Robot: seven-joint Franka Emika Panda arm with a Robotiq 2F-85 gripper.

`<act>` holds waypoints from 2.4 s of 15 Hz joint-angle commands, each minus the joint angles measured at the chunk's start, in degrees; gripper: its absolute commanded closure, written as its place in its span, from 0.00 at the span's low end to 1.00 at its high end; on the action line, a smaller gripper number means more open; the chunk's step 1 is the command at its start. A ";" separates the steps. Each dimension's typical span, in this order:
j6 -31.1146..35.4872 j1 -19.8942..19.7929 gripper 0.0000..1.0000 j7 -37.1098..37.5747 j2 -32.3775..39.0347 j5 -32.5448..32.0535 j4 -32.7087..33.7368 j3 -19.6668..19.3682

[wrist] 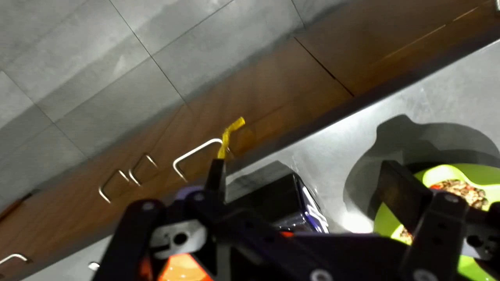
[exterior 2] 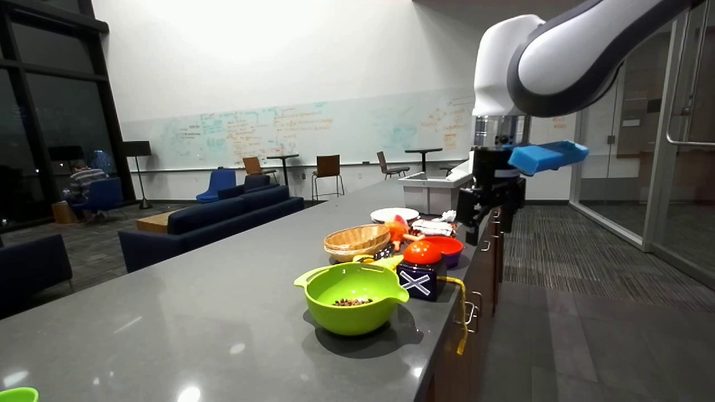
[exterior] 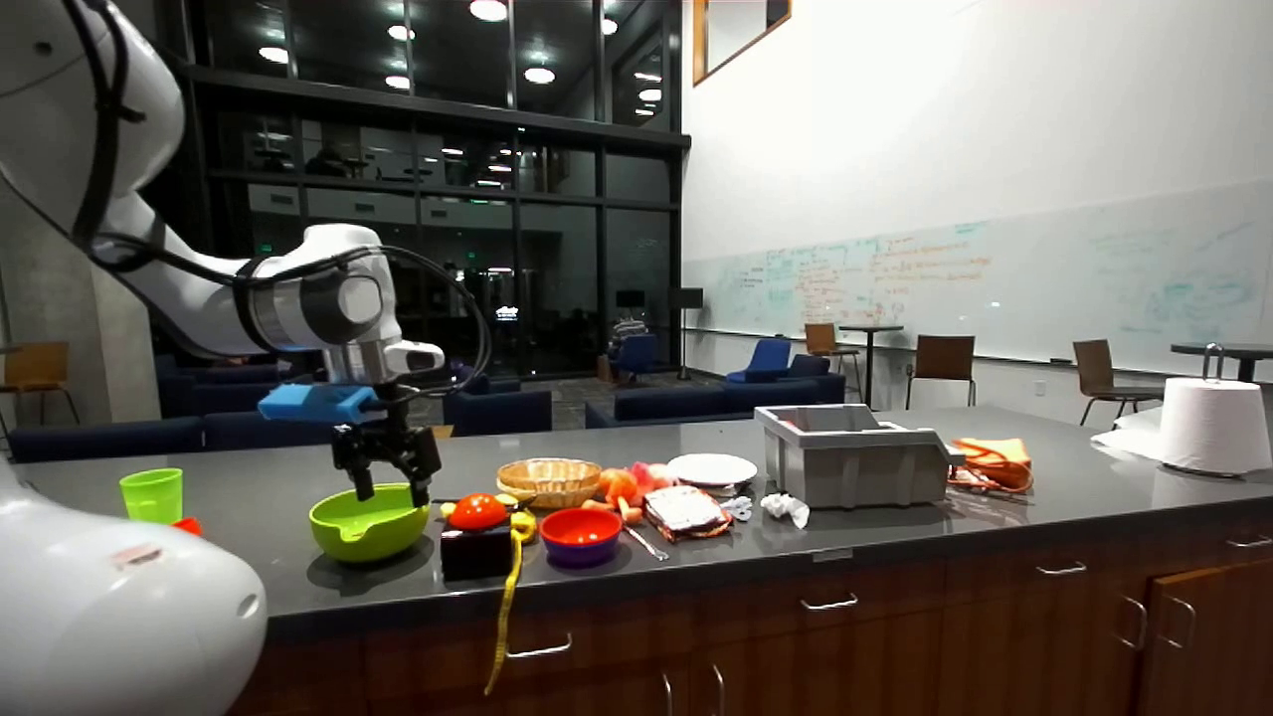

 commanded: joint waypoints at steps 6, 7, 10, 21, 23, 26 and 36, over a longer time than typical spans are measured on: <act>19.64 0.56 0.00 -6.20 14.33 -2.83 5.24 -1.78; 20.99 0.62 0.00 -6.61 15.74 -3.04 6.43 -1.85; 22.92 0.91 0.00 -7.49 19.14 -3.87 9.96 -1.74; 24.26 2.21 0.00 -8.54 30.03 -10.35 19.70 -1.95; 24.26 2.31 0.00 -8.37 31.90 -11.52 22.04 -2.37; 23.91 2.46 0.00 -8.32 34.34 -12.80 25.22 -3.28; 21.31 2.67 0.00 -9.16 38.61 -10.72 28.97 -5.07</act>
